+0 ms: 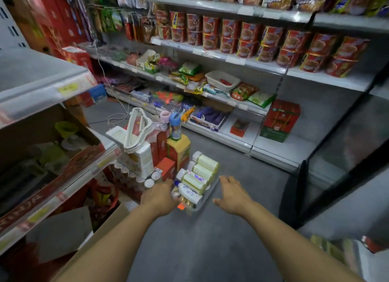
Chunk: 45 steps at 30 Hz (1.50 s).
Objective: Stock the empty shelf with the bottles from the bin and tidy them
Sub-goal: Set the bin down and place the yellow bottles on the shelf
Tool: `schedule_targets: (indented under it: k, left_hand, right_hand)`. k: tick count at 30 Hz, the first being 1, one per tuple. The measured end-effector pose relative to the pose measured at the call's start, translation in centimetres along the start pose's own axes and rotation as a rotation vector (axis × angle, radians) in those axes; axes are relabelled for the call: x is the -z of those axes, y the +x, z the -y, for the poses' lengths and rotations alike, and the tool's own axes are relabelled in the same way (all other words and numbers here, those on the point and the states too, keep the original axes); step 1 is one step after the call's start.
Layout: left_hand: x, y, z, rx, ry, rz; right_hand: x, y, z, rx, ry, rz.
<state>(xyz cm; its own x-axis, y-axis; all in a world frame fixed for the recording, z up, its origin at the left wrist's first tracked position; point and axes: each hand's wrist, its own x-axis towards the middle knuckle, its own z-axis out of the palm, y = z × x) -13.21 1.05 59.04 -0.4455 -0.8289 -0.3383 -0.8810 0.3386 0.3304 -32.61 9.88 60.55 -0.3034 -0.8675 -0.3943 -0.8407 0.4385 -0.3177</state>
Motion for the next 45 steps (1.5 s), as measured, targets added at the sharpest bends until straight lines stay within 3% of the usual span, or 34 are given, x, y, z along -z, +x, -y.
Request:
schedule_targets:
  k: [10, 25, 35, 45]
  left_hand:
    - [0.4, 14.2, -2.6, 0.077, -0.036, 0.063]
    - [-4.7, 28.1, -7.4, 0.439, -0.273, 0.037]
    - [-9.7, 34.8, -5.7, 0.613, -0.328, 0.075]
    - [-17.6, 40.6, 1.4, 0.742, -0.469, 0.081]
  right_hand:
    - [4.5, 15.7, -3.2, 0.016, -0.042, 0.082]
    - [6.8, 37.5, -10.8, 0.185, -0.117, 0.240]
    - [2.8, 47.3, -13.0, 0.195, -0.173, 0.301]
    - [-4.3, 55.5, -14.3, 0.120, -0.173, 0.288]
